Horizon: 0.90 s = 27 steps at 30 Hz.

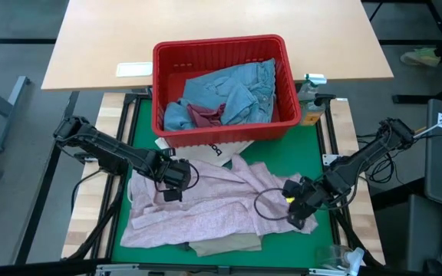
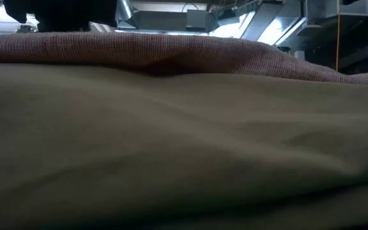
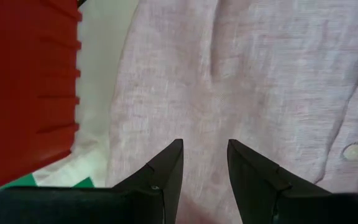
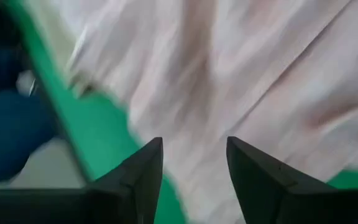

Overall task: Fold laundry
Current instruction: Fold the pink shirt

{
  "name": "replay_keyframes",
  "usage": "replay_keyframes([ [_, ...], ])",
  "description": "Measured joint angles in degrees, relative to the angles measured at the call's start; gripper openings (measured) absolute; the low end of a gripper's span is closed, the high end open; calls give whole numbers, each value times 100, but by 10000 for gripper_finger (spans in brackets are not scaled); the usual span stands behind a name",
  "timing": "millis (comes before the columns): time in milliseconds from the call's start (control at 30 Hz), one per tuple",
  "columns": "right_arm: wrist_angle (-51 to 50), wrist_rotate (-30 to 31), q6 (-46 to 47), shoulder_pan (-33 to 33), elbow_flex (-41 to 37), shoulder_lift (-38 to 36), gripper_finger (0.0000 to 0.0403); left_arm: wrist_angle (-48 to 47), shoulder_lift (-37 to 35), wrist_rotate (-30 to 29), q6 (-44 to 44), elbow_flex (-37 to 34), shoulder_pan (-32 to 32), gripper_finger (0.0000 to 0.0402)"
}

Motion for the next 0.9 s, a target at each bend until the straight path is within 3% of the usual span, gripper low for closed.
replay_keyframes([
  [433,314,452,-849,-2081,-117,56,162,249,0,53,38,0,2,119],
  [667,1889,405,-849,-2774,-808,153,161,252,0,68,38,0,1,119],
  [900,1937,446,-843,-3256,-977,302,161,268,2,71,38,0,1,119],
])
